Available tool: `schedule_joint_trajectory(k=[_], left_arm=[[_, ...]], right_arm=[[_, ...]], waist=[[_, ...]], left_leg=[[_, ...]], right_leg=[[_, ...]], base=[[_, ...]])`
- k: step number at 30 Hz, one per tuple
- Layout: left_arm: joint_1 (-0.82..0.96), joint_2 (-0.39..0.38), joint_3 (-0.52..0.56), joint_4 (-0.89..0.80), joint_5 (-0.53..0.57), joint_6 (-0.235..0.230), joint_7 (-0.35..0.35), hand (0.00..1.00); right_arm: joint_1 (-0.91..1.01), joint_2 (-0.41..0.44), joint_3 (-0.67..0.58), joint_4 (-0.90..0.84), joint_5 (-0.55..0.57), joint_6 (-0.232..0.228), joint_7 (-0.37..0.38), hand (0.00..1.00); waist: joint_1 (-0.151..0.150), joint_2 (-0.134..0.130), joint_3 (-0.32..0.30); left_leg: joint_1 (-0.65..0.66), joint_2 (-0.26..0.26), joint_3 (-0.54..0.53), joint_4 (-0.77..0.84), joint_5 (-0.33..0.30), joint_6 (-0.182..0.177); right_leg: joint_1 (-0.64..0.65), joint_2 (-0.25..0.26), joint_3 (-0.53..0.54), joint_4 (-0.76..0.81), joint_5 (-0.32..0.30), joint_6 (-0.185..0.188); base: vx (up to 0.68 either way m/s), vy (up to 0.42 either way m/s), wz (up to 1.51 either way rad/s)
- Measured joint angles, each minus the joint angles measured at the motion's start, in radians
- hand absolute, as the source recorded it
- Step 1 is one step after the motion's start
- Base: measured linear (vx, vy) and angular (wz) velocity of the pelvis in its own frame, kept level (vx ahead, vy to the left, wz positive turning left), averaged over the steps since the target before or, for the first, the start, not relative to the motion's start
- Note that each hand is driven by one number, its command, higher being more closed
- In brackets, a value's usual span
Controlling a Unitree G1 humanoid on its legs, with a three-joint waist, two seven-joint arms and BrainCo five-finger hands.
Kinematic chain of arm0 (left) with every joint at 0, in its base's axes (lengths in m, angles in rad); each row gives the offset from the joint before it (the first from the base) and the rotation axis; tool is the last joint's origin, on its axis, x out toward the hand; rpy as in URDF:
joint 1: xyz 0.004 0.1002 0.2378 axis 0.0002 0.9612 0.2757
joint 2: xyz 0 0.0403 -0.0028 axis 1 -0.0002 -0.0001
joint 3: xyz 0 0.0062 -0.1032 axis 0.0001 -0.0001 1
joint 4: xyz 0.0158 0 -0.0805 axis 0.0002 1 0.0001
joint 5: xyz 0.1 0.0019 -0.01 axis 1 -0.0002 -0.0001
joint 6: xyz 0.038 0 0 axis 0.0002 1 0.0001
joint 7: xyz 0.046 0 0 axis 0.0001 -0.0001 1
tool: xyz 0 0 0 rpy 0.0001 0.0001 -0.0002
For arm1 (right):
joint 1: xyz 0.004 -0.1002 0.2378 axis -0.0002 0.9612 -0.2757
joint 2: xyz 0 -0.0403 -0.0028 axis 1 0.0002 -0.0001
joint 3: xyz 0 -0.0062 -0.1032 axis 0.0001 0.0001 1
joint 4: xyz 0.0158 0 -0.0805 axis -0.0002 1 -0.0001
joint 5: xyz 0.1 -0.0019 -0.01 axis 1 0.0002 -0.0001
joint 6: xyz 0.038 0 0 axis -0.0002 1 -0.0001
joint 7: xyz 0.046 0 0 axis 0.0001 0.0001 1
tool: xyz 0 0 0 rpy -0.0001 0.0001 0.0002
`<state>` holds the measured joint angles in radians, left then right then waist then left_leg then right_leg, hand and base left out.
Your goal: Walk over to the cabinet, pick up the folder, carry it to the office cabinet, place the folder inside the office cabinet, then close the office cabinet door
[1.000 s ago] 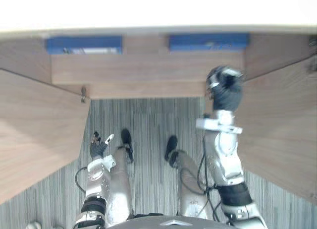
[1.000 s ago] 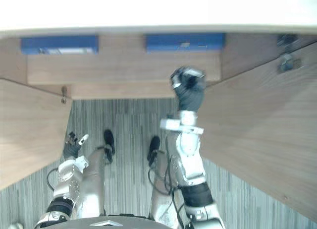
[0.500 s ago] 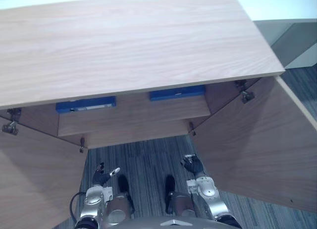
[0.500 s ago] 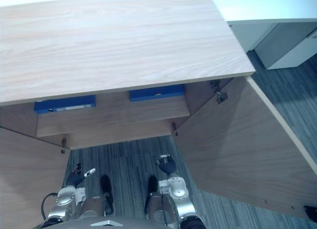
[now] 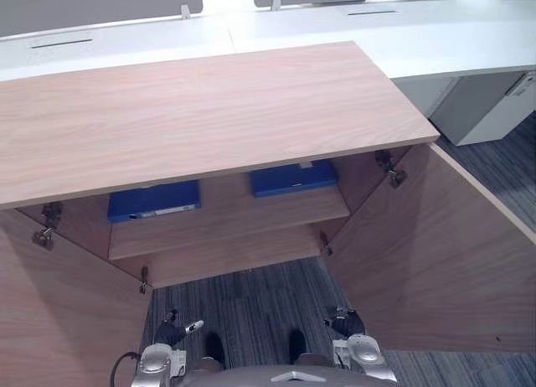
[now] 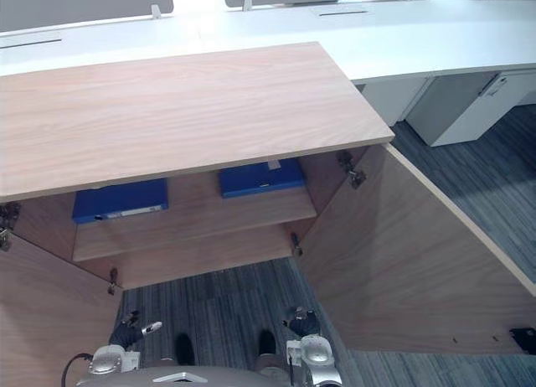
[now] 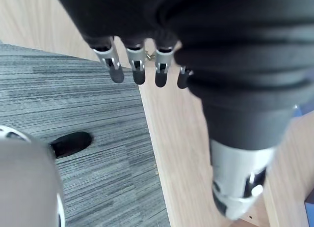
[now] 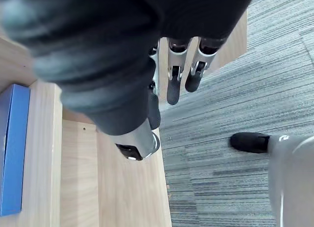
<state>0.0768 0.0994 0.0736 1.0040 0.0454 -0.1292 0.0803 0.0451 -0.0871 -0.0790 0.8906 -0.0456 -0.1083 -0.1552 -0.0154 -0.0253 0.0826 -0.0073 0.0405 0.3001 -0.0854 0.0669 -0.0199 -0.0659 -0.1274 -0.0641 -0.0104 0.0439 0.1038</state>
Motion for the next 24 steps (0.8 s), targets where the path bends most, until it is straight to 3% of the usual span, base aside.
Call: schedule_joint_trajectory(k=[9,16,24], left_arm=[[0.014,0.001,0.003,0.01,-0.001,0.009,0.001,0.0],[0.017,0.006,0.016,0.009,-0.001,0.022,0.001,0.0],[0.029,-0.069,0.126,-0.036,-0.001,0.022,0.003,0.0]], right_arm=[[0.007,0.003,-0.1,-0.013,0.043,0.005,-0.009,0.0],[0.109,0.061,-0.28,-0.275,0.208,-0.026,-0.05,0.0],[0.178,0.096,-0.412,-0.486,0.255,-0.042,-0.115,0.0]], waist=[[-0.012,-0.004,-0.007],[-0.058,-0.01,-0.014],[-0.079,-0.006,-0.018]], left_leg=[[0.046,-0.015,0.05,0.0,-0.031,0.003],[0.117,-0.009,0.191,0.007,-0.082,-0.009],[0.182,0.011,0.384,0.054,-0.168,-0.027]], right_leg=[[0.01,-0.002,0.081,-0.001,0.001,0.001],[-0.008,0.031,0.228,0.018,0.012,0.0],[-0.042,0.074,0.36,0.054,0.009,-0.014]], base=[[0.01,0.022,-0.2],[0.06,0.001,-0.64],[0.05,-0.034,-0.73]])
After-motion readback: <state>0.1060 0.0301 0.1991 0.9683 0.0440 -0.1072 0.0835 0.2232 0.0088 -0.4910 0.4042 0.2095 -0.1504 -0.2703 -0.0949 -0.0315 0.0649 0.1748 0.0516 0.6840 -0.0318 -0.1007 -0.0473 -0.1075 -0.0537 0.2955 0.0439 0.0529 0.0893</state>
